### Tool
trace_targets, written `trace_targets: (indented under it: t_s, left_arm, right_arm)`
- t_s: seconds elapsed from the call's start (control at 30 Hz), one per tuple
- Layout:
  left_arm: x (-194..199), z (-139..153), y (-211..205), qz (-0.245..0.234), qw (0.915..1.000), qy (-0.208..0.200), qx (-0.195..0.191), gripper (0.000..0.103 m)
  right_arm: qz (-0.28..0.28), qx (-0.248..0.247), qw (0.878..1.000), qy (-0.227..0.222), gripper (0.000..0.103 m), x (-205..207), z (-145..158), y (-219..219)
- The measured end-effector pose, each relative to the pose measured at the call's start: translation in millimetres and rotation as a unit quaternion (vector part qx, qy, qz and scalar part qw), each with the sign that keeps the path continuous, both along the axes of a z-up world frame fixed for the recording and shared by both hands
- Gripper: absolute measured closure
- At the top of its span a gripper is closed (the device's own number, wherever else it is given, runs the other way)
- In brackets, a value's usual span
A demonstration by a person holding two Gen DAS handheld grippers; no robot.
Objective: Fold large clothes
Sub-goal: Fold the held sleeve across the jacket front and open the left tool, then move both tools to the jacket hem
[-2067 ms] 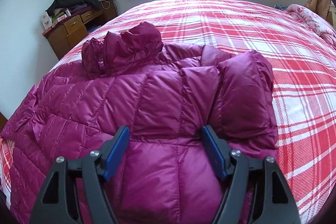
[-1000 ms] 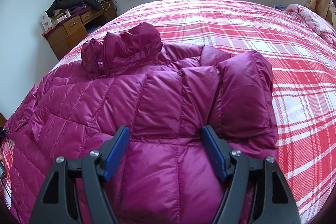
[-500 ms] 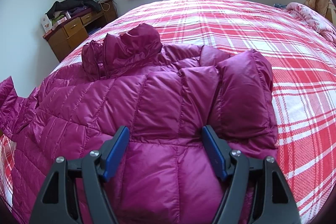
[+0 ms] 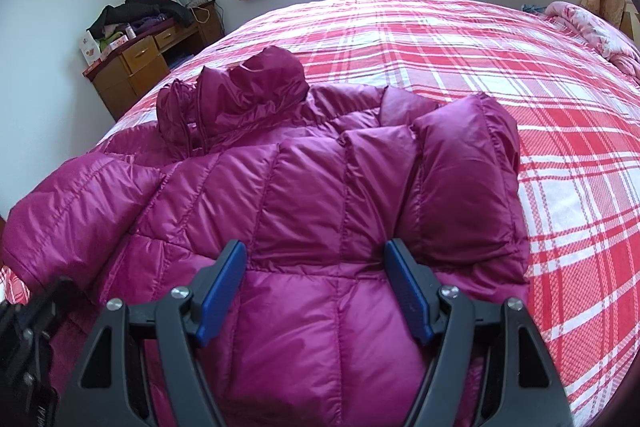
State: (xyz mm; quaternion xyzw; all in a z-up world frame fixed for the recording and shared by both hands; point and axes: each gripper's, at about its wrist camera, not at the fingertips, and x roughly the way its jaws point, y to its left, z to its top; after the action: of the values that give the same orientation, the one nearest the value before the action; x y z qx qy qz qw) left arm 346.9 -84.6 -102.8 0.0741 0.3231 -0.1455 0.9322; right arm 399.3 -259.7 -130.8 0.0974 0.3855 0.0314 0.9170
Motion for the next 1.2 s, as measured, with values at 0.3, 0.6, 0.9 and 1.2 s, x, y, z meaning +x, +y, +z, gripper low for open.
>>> trace_targets:
  t_s: [0.3, 0.6, 0.9, 1.2]
  left_arm:
    - [-50, -8, 1, -0.025, 0.997, 0.014, 0.072, 0.079]
    - [-104, 1, 39, 0.029, 0.9984, -0.023, 0.042, 0.058]
    - [-96, 1, 146, 0.248, 0.9686, 0.002, -0.014, 0.055]
    - [-107, -16, 177, 0.273, 0.96, 0.042, -0.043, 0.055]
  right_arm:
    - [0.003, 0.002, 1.0, 0.0, 0.025, 1, 0, 1]
    - [0.004, -0.034, 0.999, 0.021, 0.016, -1, 12, 12]
    - [0.126, 0.042, 0.988, -0.077, 0.001, -49, 72, 110]
    - [0.132, -0.021, 0.991, 0.001, 0.047, -29, 34, 146]
